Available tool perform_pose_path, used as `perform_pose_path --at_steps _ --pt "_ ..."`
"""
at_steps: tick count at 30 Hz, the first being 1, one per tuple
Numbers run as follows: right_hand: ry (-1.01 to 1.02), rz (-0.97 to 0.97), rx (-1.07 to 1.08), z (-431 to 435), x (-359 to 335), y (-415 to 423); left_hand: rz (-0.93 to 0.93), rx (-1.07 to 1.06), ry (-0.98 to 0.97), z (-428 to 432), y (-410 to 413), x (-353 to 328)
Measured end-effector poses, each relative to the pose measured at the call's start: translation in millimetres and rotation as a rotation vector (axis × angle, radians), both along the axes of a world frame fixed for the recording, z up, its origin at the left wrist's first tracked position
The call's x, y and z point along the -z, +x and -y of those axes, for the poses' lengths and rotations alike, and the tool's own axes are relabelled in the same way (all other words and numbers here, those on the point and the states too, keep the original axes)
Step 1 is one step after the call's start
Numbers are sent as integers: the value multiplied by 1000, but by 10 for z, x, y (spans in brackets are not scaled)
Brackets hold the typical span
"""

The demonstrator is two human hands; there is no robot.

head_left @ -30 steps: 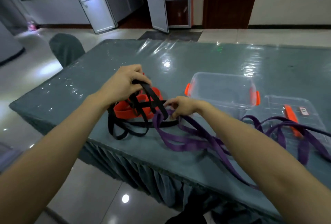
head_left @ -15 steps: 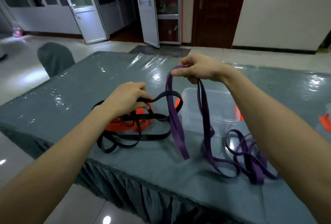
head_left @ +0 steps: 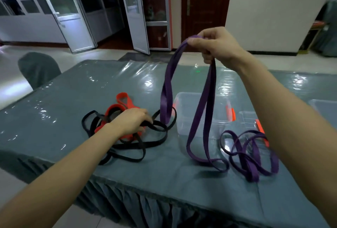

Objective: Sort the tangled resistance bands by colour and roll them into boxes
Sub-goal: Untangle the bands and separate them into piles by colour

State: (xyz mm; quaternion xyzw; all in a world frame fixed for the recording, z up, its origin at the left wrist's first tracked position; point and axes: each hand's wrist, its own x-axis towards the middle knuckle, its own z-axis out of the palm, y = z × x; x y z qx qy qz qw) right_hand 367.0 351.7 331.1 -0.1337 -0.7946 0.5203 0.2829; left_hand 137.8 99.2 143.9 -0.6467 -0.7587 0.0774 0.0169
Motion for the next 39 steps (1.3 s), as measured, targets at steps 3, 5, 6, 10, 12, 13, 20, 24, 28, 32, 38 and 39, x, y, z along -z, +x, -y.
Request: perform_pose_path --at_steps 3,5,6,10,12,13,20,24,28,32,38,39 --pt "17 -25 7 -38 -133 74 38 -107 -59 -32 -182 56" --pt "89 30 39 -63 -214 120 -19 -289 -51 -54 -443 14" --pt "124 65 47 -73 -243 148 -84 -383 -81 -55 -588 -4" --pt "188 157 60 -126 -313 261 -136 -574 -335 -137 -773 23" --pt "241 214 89 -166 -356 298 202 -467 -218 -341 -538 -127" --pt "271 255 97 -179 -380 315 452 -387 -70 -483 -361 -271" --pt "493 636 22 -162 -580 356 1232 153 353 -1479 797 -1404" --pt "422 702 60 -366 -194 512 1113 204 377 -1555 769 -1539" --pt "413 853 120 -409 655 509 1001 124 445 -1482 570 -1415" --pt "476 834 159 -442 551 382 976 -21 592 -1409 293 -1156" --pt "487 560 79 -207 -403 232 836 -154 294 -1294 341 -505" --pt "537 587 59 -128 -500 173 866 -148 283 -1349 445 -405"
